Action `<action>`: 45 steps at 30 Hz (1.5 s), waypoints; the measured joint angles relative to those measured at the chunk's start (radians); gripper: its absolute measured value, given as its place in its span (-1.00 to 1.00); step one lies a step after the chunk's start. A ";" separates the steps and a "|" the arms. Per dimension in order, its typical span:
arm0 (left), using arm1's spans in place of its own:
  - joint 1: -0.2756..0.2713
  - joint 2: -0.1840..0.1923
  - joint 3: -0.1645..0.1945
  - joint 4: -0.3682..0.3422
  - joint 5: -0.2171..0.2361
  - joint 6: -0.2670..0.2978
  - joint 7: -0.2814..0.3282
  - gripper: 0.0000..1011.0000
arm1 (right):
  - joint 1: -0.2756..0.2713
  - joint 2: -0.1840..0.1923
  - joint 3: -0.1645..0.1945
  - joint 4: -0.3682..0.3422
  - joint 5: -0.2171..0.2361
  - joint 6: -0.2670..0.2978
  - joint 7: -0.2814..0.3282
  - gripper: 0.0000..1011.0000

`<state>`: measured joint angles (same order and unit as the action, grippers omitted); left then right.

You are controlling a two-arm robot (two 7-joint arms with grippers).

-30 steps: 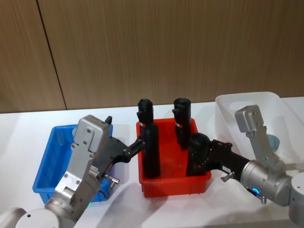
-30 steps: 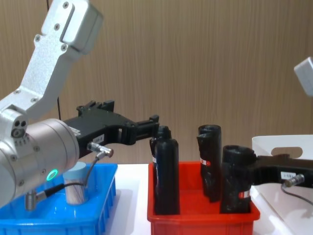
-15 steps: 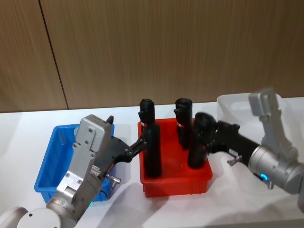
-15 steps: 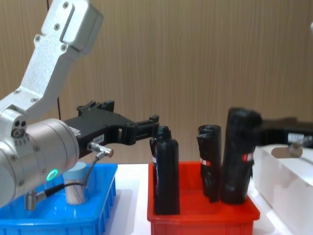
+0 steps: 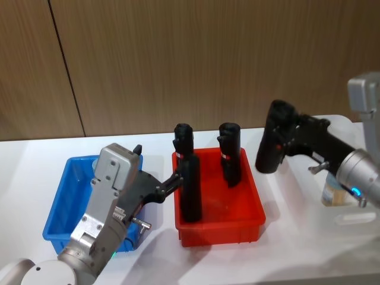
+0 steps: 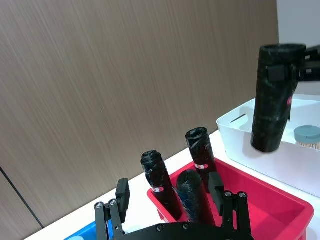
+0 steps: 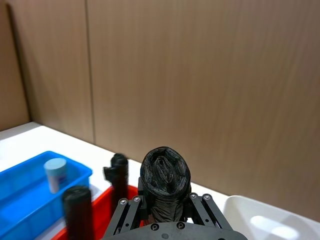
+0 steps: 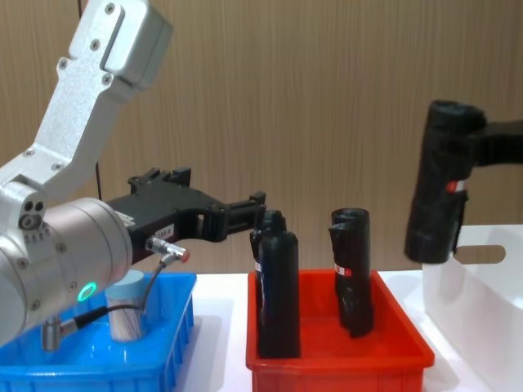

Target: Pick the cotton swabs from the blue box and place them into the white box.

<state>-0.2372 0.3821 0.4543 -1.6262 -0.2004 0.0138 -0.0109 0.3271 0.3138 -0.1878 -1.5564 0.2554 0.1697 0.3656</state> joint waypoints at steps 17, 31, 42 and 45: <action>0.000 0.000 0.000 0.000 0.000 0.000 0.000 0.98 | 0.107 0.005 0.028 0.179 -0.058 -0.042 -0.067 -0.30; 0.000 0.000 0.000 0.000 0.000 0.000 0.000 0.98 | 0.229 -0.027 0.019 0.450 -0.112 -0.113 -0.097 -0.30; 0.000 0.000 0.000 0.000 0.000 0.000 0.000 0.98 | 0.302 -0.047 0.015 0.632 -0.127 -0.169 -0.111 -0.09; 0.000 0.000 0.000 0.000 0.000 0.000 0.000 0.98 | 0.312 -0.050 0.017 0.660 -0.127 -0.179 -0.112 0.10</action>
<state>-0.2371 0.3821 0.4543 -1.6262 -0.2004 0.0139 -0.0109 0.6395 0.2641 -0.1713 -0.8966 0.1286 -0.0093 0.2533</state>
